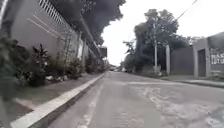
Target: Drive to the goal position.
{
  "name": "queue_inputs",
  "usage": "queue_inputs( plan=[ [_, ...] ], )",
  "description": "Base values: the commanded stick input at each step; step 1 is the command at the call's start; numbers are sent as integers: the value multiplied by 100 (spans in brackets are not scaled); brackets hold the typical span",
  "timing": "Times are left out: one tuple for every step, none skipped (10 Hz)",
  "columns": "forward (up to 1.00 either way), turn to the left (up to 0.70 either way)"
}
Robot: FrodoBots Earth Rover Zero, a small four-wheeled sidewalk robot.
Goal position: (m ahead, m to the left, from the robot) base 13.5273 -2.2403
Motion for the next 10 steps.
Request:
queue_inputs(
  plan=[
    [70, 0],
    [70, 0],
    [70, 0],
    [70, 0],
    [70, 0],
    [70, 0],
    [70, 0],
    [70, 0],
    [70, 0],
    [70, 0]
  ],
)
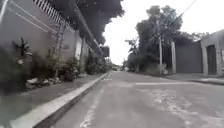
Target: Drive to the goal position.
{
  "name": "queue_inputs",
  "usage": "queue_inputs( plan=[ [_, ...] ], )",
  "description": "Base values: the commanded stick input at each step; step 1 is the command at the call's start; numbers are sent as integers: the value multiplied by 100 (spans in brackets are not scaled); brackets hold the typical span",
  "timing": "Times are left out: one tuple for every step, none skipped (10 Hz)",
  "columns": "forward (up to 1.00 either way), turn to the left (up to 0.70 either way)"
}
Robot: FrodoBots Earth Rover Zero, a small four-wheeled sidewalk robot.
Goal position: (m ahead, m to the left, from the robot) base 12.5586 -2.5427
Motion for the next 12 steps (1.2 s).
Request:
queue_inputs(
  plan=[
    [70, 0],
    [70, 0],
    [70, 0],
    [70, 0],
    [70, 0],
    [70, 0],
    [70, 0],
    [70, 0],
    [70, 0],
    [70, 0],
    [70, 0],
    [70, -15]
  ],
)
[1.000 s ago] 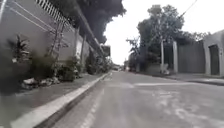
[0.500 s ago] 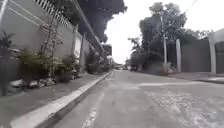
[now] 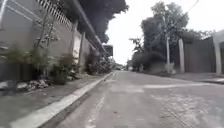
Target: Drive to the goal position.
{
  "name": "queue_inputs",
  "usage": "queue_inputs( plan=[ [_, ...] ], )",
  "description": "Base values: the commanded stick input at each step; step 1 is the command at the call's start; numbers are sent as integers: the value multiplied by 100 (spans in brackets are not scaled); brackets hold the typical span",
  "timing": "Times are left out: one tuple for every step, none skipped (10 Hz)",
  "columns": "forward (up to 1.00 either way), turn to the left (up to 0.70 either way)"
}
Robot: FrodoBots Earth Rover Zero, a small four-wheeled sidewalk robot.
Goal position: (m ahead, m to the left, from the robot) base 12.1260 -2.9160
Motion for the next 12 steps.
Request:
queue_inputs(
  plan=[
    [70, -29],
    [70, -35],
    [70, -35],
    [70, -35],
    [70, -27],
    [70, -6],
    [70, 0],
    [70, 0],
    [70, 0],
    [70, 0],
    [70, 0],
    [70, 0]
  ],
)
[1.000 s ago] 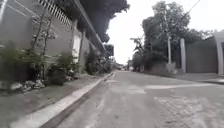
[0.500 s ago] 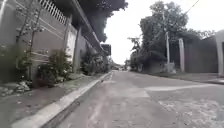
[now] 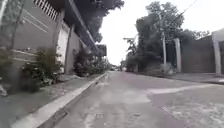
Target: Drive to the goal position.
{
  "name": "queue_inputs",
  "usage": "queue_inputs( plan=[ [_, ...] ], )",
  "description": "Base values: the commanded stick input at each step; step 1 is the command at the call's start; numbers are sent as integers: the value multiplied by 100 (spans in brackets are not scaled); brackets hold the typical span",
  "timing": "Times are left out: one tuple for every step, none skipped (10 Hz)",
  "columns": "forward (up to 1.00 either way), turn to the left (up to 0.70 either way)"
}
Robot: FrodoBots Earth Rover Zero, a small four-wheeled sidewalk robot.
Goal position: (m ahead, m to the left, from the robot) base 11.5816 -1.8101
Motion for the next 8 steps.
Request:
queue_inputs(
  plan=[
    [70, 0],
    [70, 0],
    [70, 0],
    [70, 0],
    [70, 0],
    [70, 0],
    [70, 0],
    [70, 0]
  ],
)
